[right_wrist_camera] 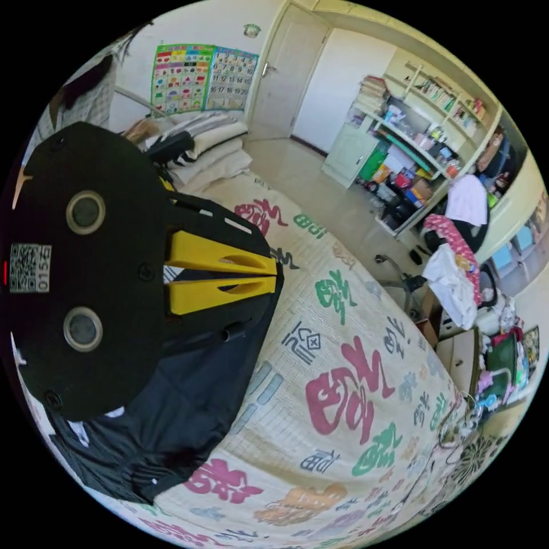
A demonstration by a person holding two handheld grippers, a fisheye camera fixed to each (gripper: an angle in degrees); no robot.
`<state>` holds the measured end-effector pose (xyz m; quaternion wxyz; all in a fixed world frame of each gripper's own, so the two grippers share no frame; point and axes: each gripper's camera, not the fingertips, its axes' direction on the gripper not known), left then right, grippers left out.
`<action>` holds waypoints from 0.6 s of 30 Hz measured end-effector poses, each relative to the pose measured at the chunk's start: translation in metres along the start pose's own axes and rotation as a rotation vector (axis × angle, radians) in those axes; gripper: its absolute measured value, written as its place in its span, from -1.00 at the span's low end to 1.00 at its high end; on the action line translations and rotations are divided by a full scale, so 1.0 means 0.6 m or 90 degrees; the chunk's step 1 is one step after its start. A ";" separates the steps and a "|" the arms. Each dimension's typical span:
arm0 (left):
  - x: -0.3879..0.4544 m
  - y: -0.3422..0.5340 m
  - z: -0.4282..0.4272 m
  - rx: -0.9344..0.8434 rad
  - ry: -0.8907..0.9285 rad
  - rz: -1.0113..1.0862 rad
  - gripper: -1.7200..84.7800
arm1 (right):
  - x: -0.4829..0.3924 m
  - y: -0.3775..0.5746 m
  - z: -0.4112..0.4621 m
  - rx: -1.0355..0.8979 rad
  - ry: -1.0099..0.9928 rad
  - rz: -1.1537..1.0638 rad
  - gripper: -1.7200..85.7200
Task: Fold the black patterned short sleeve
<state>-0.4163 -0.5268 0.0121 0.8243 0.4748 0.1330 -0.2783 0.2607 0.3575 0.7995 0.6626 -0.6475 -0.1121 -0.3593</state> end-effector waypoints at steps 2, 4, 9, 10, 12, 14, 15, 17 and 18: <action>0.000 -0.001 -0.003 -0.007 -0.007 0.007 -0.84 | -0.036 -0.018 0.056 -0.076 0.089 -0.036 -0.97; 0.004 -0.001 0.005 -0.028 -0.012 0.015 -0.78 | -0.076 -0.021 0.081 -0.133 0.210 -0.104 -0.97; 0.020 0.000 0.038 -0.073 -0.027 0.040 -0.71 | -0.173 0.009 0.037 -0.046 0.539 -0.243 -0.98; 0.022 0.000 0.048 -0.085 -0.038 0.038 -0.71 | -0.187 0.023 0.009 -0.012 0.542 -0.252 -0.98; 0.025 -0.004 0.065 -0.081 -0.044 0.032 -0.74 | -0.198 0.054 -0.040 0.010 0.482 -0.255 -0.98; 0.028 -0.018 0.105 -0.097 -0.070 0.027 -0.86 | -0.192 0.119 -0.105 -0.007 0.343 -0.256 -0.98; 0.028 -0.021 0.115 -0.106 -0.074 0.020 -0.88 | -0.186 0.139 -0.123 -0.009 0.312 -0.249 -0.98; 0.032 -0.019 0.129 -0.112 -0.063 -0.009 -0.94 | -0.146 0.236 -0.203 -0.002 0.210 -0.203 -0.98; 0.039 -0.015 0.125 -0.100 -0.066 0.001 -0.94 | -0.132 0.265 -0.224 0.000 0.193 -0.188 -0.98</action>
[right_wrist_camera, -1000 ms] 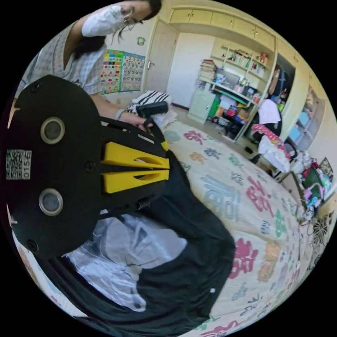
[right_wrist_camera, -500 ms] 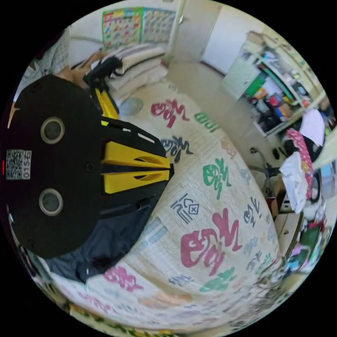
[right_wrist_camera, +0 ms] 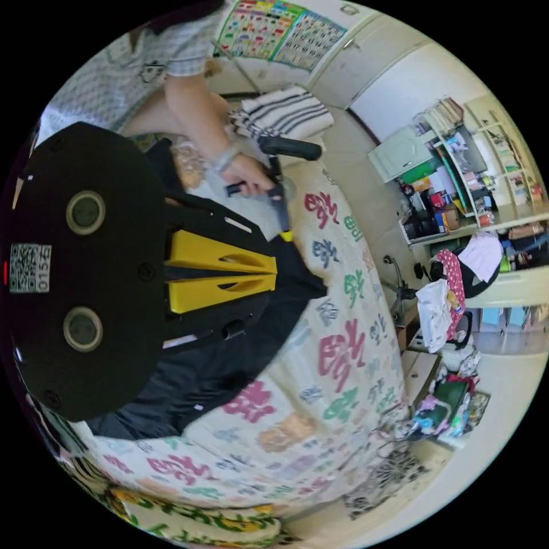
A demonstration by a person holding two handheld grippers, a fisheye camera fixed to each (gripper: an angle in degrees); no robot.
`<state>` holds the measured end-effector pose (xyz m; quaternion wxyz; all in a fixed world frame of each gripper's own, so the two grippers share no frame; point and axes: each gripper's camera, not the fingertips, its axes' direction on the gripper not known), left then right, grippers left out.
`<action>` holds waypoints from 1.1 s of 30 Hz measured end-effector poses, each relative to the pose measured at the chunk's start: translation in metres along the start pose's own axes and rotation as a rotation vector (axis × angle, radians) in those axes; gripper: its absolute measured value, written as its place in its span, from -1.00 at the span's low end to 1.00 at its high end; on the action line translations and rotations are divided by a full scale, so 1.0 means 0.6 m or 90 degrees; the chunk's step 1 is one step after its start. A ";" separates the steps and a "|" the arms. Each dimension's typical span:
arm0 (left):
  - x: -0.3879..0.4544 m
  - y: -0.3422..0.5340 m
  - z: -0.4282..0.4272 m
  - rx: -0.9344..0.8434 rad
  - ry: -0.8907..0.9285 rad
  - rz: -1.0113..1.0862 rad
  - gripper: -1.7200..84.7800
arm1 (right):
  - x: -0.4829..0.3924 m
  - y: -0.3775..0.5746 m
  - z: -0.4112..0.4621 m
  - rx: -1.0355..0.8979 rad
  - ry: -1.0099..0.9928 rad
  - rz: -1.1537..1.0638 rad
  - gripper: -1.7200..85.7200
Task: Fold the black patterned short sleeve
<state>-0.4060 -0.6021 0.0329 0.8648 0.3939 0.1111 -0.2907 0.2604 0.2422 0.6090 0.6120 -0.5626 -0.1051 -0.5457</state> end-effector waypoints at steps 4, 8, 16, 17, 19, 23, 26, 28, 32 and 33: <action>0.035 0.048 -0.007 0.022 -0.090 0.058 -0.92 | 0.073 0.262 -0.087 -0.047 -0.022 0.173 -0.94; 0.069 0.109 -0.022 0.002 -0.095 0.097 -0.82 | 0.101 0.543 -0.160 -0.138 0.002 0.394 -0.84; 0.195 0.378 -0.037 -0.330 -0.123 0.291 -0.78 | 0.063 0.893 -0.314 -0.107 -0.094 0.648 -0.81; 0.193 0.415 -0.030 -0.374 -0.151 0.285 -0.77 | 0.058 0.919 -0.327 -0.105 -0.108 0.657 -0.80; 0.193 0.454 -0.024 -0.376 -0.167 0.280 -0.77 | 0.050 0.948 -0.344 -0.111 -0.122 0.654 -0.79; 0.207 0.491 0.050 -0.394 -0.218 0.278 -0.72 | 0.036 0.988 -0.379 -0.129 -0.134 0.645 -0.79; 0.202 0.541 0.149 -0.522 -0.227 0.275 -0.69 | 0.029 1.006 -0.414 -0.135 -0.099 0.641 -0.82; 0.213 0.577 0.200 -0.564 -0.283 0.322 -0.71 | 0.025 1.015 -0.440 -0.136 -0.088 0.634 -0.83; 0.241 0.627 0.272 -0.575 -0.374 0.387 -0.74 | 0.023 1.044 -0.506 -0.128 -0.107 0.633 -0.83; 0.242 0.632 0.279 -0.575 -0.375 0.390 -0.75 | 0.023 1.049 -0.517 -0.126 -0.116 0.634 -0.82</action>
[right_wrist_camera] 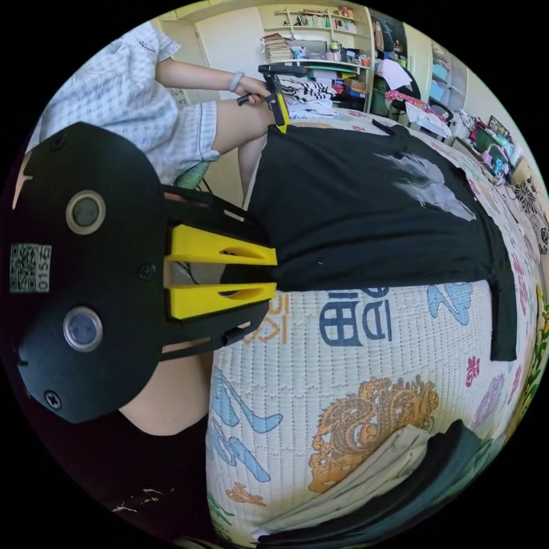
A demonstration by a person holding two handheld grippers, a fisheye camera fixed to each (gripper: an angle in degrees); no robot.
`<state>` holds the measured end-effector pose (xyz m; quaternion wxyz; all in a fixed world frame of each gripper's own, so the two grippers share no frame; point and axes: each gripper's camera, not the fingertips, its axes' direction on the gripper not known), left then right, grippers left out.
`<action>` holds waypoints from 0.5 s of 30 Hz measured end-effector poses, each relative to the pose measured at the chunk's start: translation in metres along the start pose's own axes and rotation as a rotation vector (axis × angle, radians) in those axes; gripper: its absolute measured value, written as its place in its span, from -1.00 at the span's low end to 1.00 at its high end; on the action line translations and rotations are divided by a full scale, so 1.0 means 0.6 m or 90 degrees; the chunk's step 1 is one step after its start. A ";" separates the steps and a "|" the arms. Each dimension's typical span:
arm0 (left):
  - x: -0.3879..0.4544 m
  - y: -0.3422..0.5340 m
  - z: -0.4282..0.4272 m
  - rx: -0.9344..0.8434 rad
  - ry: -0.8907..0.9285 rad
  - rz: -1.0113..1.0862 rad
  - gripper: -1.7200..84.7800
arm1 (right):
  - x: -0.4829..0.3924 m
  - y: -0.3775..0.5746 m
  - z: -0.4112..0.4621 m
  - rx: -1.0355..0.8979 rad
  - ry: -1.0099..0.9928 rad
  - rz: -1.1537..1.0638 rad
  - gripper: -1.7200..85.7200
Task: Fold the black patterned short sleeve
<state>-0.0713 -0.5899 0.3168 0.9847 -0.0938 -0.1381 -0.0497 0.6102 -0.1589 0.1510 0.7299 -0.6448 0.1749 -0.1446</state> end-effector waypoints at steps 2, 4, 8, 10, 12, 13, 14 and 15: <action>0.013 -0.014 0.019 -0.010 0.020 0.007 -0.76 | 0.017 0.030 -0.041 0.006 -0.013 0.002 -0.81; 0.018 -0.021 0.036 -0.013 0.053 0.004 -0.76 | 0.029 0.053 -0.061 -0.013 0.000 0.005 -0.80; 0.038 -0.049 0.090 -0.023 0.062 -0.018 -0.81 | 0.043 0.078 -0.084 -0.048 -0.023 0.014 -0.81; 0.053 -0.066 0.108 -0.033 0.045 -0.010 -0.87 | 0.041 0.086 -0.105 -0.054 -0.001 0.001 -0.86; 0.066 -0.077 0.120 -0.034 0.059 0.015 -0.94 | 0.036 0.097 -0.128 -0.067 0.012 -0.029 -0.91; 0.073 -0.081 0.126 -0.036 0.070 0.021 -0.95 | 0.036 0.106 -0.146 -0.079 -0.013 -0.043 -0.93; 0.083 -0.081 0.129 -0.027 0.053 0.036 -0.96 | 0.037 0.118 -0.166 -0.075 -0.015 -0.049 -0.95; 0.088 -0.080 0.130 -0.021 0.048 0.044 -0.96 | 0.038 0.125 -0.177 -0.070 -0.017 -0.051 -0.95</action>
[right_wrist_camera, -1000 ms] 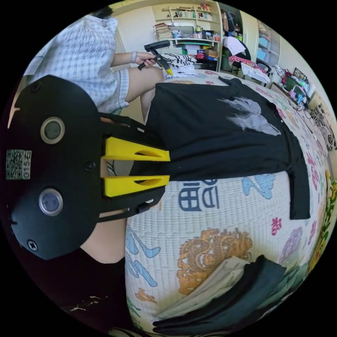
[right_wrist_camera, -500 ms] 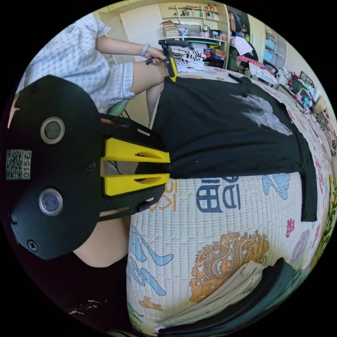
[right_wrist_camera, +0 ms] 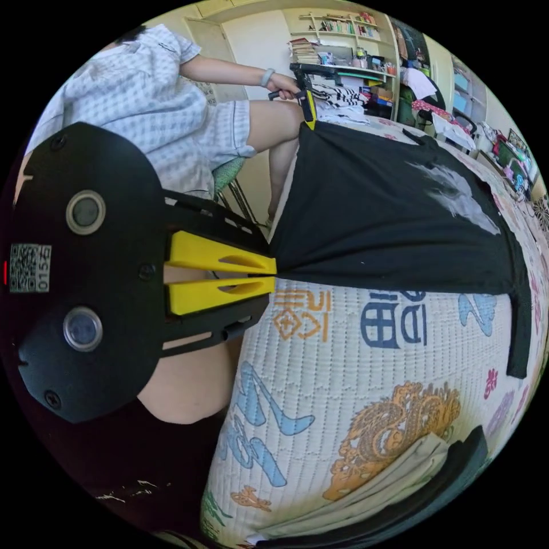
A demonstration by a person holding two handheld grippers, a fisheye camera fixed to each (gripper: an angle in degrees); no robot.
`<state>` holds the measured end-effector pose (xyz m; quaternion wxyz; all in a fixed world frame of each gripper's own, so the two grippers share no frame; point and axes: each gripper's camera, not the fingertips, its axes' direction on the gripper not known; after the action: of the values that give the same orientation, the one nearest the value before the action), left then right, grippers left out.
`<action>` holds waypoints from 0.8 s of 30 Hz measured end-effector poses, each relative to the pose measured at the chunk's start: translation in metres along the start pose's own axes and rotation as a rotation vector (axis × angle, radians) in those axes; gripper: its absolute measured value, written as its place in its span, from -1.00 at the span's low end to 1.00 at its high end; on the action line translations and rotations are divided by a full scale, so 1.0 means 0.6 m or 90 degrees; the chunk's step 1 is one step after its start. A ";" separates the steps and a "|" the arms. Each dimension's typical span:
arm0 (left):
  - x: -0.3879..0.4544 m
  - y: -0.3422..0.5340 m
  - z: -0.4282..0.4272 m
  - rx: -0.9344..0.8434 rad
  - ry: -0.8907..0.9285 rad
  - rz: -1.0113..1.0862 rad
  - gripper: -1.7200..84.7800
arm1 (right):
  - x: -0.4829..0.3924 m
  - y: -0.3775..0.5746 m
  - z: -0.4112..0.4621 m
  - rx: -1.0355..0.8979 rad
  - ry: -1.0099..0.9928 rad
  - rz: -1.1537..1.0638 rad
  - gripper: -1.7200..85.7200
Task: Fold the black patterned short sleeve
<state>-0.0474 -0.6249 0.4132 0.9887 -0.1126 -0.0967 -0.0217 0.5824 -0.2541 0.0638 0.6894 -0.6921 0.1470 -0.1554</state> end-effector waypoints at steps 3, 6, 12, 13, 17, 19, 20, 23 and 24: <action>0.019 0.004 0.010 0.011 0.007 0.028 -0.97 | 0.001 0.041 -0.045 0.008 -0.014 -0.010 -0.96; 0.042 0.007 0.021 0.013 -0.017 0.055 -0.96 | -0.007 0.079 -0.079 -0.013 0.005 -0.031 -0.97; 0.063 -0.021 0.104 -0.007 -0.032 0.047 -0.89 | -0.014 0.118 -0.131 -0.015 -0.006 -0.028 -0.96; 0.061 -0.034 0.128 -0.020 -0.032 0.032 -0.86 | -0.013 0.118 -0.138 -0.015 -0.009 -0.023 -0.96; 0.058 -0.058 0.196 -0.051 -0.028 0.004 -0.81 | -0.012 0.127 -0.155 -0.060 0.055 -0.007 -0.96; 0.051 -0.058 0.205 -0.035 -0.007 -0.015 -0.80 | -0.007 0.138 -0.172 -0.062 0.080 0.000 -0.96; 0.045 -0.057 0.207 -0.020 0.011 -0.029 -0.80 | -0.002 0.146 -0.189 -0.053 0.076 0.007 -0.96; 0.035 -0.049 0.199 0.034 0.025 -0.065 -0.81 | 0.013 0.163 -0.247 0.015 0.026 0.031 -0.96; 0.034 -0.047 0.194 0.049 0.022 -0.070 -0.81 | 0.015 0.166 -0.260 0.033 0.015 0.033 -0.96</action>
<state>-0.0509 -0.6263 0.5344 0.9911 -0.0690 -0.0866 -0.0738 0.5262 -0.4004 -0.0354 0.7093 -0.6680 0.1686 -0.1493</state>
